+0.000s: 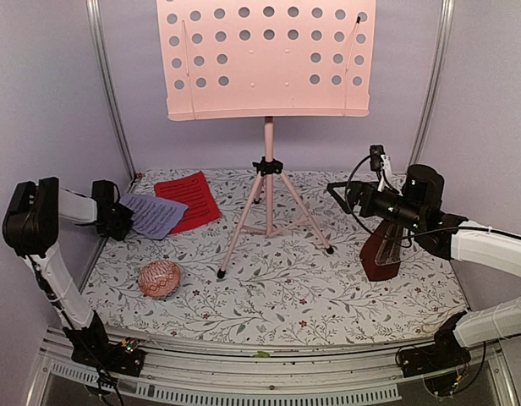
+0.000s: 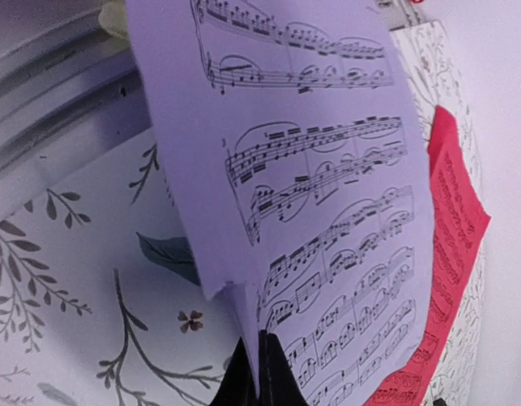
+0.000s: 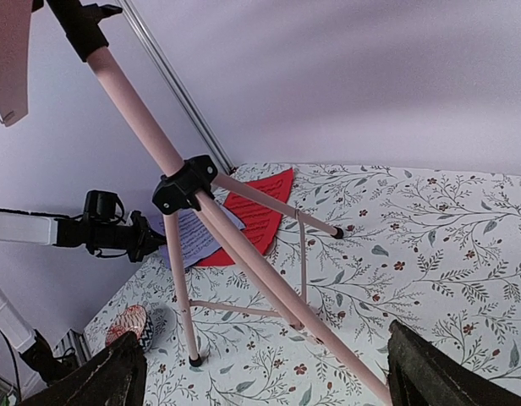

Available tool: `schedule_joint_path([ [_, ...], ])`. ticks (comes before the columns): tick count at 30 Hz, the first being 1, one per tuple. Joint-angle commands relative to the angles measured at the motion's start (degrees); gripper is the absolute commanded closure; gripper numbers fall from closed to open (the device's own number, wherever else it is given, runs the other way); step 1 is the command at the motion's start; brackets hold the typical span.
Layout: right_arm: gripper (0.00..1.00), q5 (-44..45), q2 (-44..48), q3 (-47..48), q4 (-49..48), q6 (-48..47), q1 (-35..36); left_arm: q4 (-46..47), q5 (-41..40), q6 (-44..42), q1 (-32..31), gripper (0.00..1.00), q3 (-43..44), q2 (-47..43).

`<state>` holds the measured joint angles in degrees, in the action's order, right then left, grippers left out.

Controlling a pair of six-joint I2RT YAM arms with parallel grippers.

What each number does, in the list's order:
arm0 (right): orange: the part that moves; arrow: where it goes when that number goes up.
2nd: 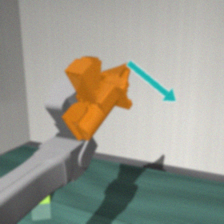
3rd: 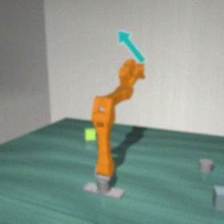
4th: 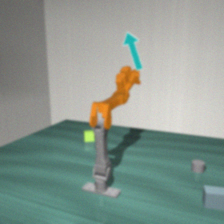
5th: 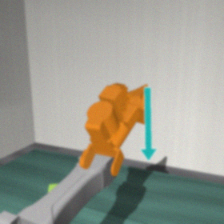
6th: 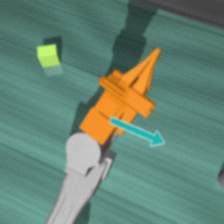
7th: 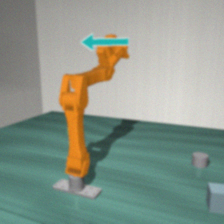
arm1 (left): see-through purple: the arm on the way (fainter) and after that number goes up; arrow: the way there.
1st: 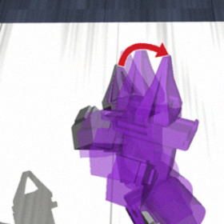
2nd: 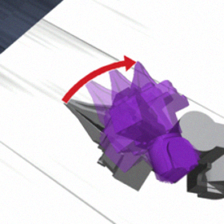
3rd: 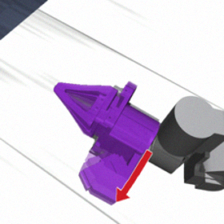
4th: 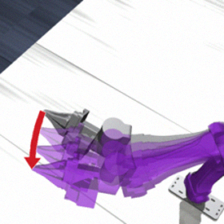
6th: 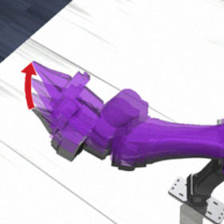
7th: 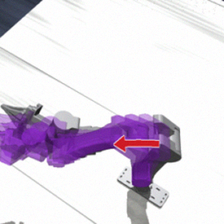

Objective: Set up the instrument practice props

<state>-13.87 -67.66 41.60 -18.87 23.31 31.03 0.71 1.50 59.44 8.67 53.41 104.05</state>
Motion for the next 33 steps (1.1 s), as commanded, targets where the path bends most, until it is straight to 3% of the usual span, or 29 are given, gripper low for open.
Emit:
schedule_joint_path([
  [1, 0.01, -1.6, -0.1, 1.2, 0.5, -0.3, -0.3, -4.4, -2.1, -11.2, -1.2, 1.00, 1.2, -9.5],
  [7, 0.00, -6.5, -1.1, 2.7, 0.0, -0.1, -0.2, -13.3, -5.5, -24.9, -6.9, 1.00, 2.4, -21.4],
  [13, 0.01, -11.2, -2.2, 4.5, -1.5, 0.2, 1.2, -26.1, -9.4, -35.1, -17.8, 1.00, 6.3, -32.7],
  [21, 0.02, -14.4, -5.6, 6.3, -5.1, 0.2, 6.7, -39.0, -9.9, -37.1, -32.2, 1.00, 11.1, -46.3],
  [28, 0.02, -17.8, -9.9, 6.6, -13.6, 2.4, 11.2, -42.0, -5.4, -37.0, -43.3, 1.00, 9.2, -56.9],
  [33, 0.02, -17.2, -14.3, 7.6, -18.8, 4.3, 14.6, -41.3, 2.8, -38.1, -49.4, 1.00, 7.0, -61.9],
])
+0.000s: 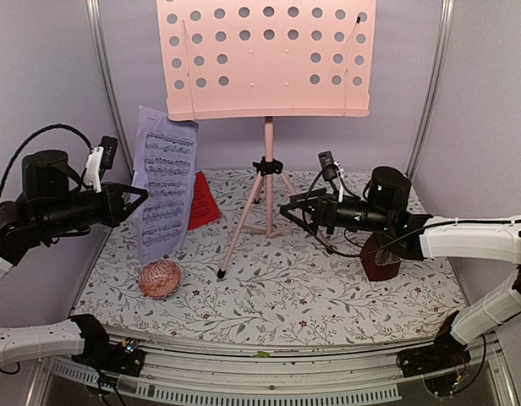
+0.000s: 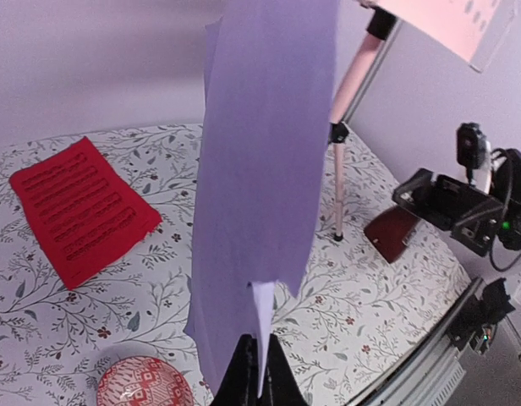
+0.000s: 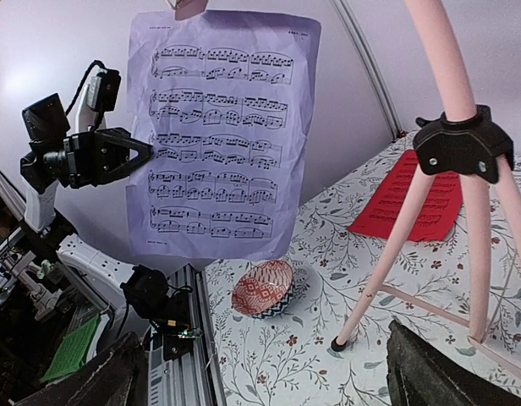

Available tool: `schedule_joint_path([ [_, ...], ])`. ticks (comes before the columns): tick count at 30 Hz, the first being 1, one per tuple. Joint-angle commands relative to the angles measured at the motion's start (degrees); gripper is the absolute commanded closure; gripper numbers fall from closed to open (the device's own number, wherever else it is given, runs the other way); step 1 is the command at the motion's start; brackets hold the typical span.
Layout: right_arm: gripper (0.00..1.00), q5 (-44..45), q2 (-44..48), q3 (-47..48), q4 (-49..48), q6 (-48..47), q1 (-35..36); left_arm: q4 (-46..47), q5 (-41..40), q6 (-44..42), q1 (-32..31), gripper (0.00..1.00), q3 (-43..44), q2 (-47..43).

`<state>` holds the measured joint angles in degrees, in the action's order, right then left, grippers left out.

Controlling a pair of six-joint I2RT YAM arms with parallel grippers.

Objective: Set up the instrument practice props

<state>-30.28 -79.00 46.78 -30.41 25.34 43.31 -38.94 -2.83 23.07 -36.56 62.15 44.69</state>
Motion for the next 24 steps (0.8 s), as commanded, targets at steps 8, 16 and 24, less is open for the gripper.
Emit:
schedule_joint_path([
  [8, 0.03, 0.3, -11.5, 5.2, -18.7, 6.7, 7.1, -1.4, 18.4, -4.8, -7.2, 1.00, -1.4, -5.4],
  [16, 0.06, -2.1, -18.4, 11.0, -24.5, 11.3, 10.2, 1.2, 21.8, -4.7, -7.4, 1.00, -1.2, -7.5],
  [24, 0.16, -0.3, -16.2, 12.9, -28.1, 11.5, 11.1, 8.0, 22.1, -3.3, -7.3, 1.00, -1.2, -5.4],
])
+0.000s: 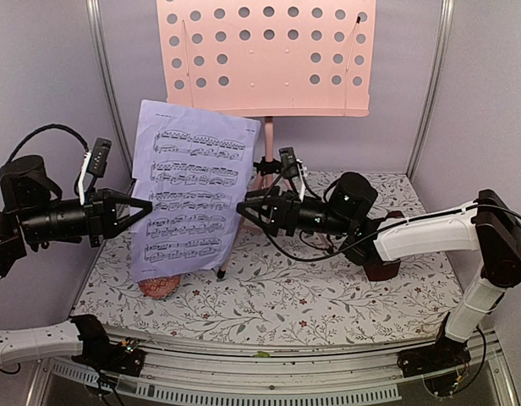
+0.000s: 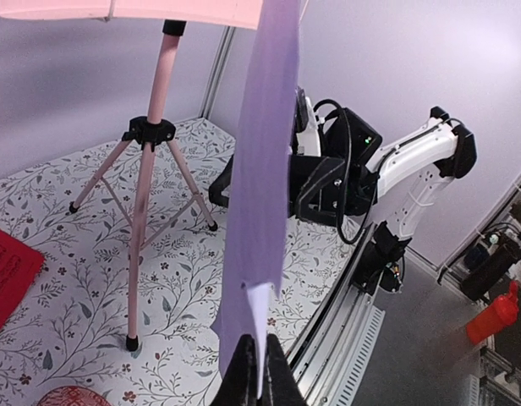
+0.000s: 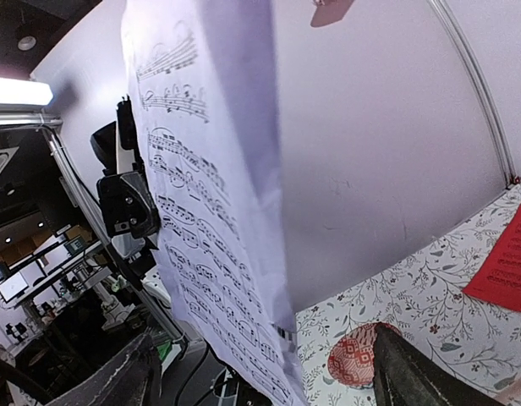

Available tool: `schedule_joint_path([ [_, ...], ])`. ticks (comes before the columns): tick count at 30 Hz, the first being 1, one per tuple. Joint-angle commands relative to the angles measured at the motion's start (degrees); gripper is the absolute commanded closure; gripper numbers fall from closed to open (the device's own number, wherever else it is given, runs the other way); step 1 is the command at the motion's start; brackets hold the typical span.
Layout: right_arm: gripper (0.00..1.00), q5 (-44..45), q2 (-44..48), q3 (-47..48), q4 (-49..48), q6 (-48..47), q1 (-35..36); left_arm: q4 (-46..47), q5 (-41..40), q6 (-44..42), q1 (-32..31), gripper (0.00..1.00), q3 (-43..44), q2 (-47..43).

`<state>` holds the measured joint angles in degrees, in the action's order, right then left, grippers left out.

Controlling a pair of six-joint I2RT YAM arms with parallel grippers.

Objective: Set up the instrument practice props

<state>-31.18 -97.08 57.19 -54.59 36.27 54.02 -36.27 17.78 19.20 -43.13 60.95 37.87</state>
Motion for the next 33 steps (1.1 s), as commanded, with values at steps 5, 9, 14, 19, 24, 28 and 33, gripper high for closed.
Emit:
schedule_joint_path([
  [5, 0.31, 0.8, 2.3, 5.7, -2.8, 0.1, 0.5, 10.4, 2.4, 0.5, -0.7, 1.00, -0.5, 2.3],
  [9, 0.47, 2.0, 3.3, 7.2, -1.3, 0.0, 0.5, 12.7, 3.0, 0.2, -0.7, 1.00, -0.7, 3.7],
  [14, 0.68, 3.8, 5.8, 7.9, 1.1, -0.6, 0.4, 14.8, 3.1, -0.2, -0.6, 1.00, -1.3, 4.8],
  [19, 0.97, 6.1, 9.4, 10.2, 9.4, -2.8, 0.4, 15.3, -1.5, -0.3, -0.5, 1.00, -0.6, 6.2],
  [24, 1.00, 12.0, 13.8, 17.3, 25.3, -7.6, 0.4, 16.6, -9.0, 1.0, -0.5, 0.74, 1.6, 10.3],
  [28, 1.00, 17.2, 16.0, 25.6, 40.8, -14.5, 0.3, 20.2, -11.8, 1.9, -0.5, 0.63, 4.8, 14.1],
  [33, 1.00, 22.7, 16.6, 35.5, 54.7, -22.9, -0.5, 25.9, -14.0, 1.9, -0.5, 0.62, 10.2, 18.4],
])
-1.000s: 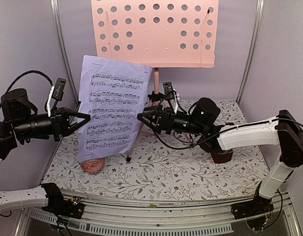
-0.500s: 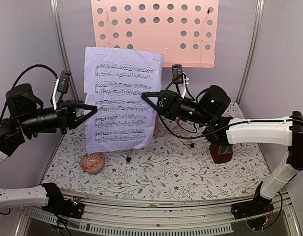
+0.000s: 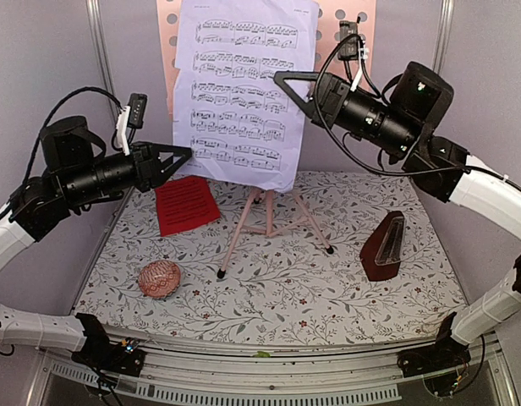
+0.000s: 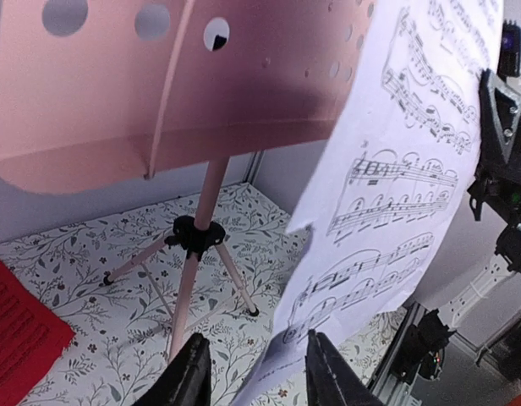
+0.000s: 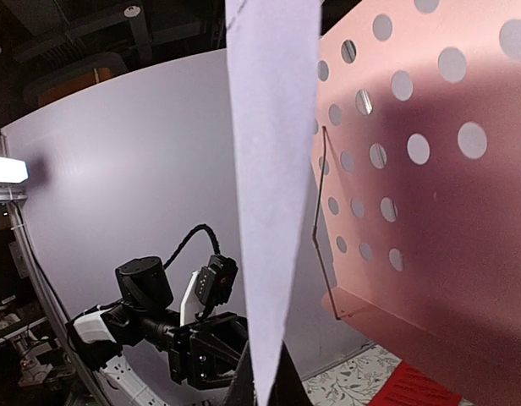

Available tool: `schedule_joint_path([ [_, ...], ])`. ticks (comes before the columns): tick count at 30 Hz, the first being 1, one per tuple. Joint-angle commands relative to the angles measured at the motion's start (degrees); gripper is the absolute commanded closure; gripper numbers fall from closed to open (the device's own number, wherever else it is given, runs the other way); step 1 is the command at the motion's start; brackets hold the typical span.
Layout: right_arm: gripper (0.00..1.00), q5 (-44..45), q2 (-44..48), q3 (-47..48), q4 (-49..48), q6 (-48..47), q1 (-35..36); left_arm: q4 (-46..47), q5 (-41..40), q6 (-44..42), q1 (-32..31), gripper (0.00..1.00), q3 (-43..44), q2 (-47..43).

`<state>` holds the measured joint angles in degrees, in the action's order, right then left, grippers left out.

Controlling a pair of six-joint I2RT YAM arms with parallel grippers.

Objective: Set up the instrument practice props

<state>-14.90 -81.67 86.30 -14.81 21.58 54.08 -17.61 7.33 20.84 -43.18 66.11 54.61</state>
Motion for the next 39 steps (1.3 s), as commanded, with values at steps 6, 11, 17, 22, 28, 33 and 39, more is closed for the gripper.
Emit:
schedule_joint_path([
  [6, 1.00, 9.6, -1.4, 18.8, 25.0, -12.9, -3.0, 11.0, -8.7, 0.6, -0.5, 0.62, 11.5, 6.0],
  [11, 1.00, 12.8, -5.7, 29.7, 30.5, -15.7, -3.9, 11.5, -13.1, 1.5, -0.5, 0.62, 18.0, 10.5],
  [17, 1.00, 17.8, -9.7, 37.2, 30.8, -18.8, -4.2, 9.5, -19.1, 2.1, -0.5, 0.68, 25.4, 16.0],
  [22, 1.00, 19.4, -13.1, 41.6, 28.5, -20.2, -4.1, 6.4, -20.0, 1.1, -0.5, 0.71, 31.4, 20.6],
  [28, 1.00, 20.7, -16.3, 44.6, 26.7, -24.0, -4.2, 2.9, -22.2, 0.6, -0.6, 0.77, 35.7, 23.5],
  [33, 1.00, 20.9, -17.0, 44.6, 25.1, -25.2, -4.1, 1.2, -23.6, 0.0, -0.6, 0.82, 37.1, 24.5],
  [39, 1.00, 20.5, -17.4, 44.6, 24.0, -25.8, -4.1, -1.5, -23.4, -0.3, -0.7, 0.84, 40.1, 27.0],
])
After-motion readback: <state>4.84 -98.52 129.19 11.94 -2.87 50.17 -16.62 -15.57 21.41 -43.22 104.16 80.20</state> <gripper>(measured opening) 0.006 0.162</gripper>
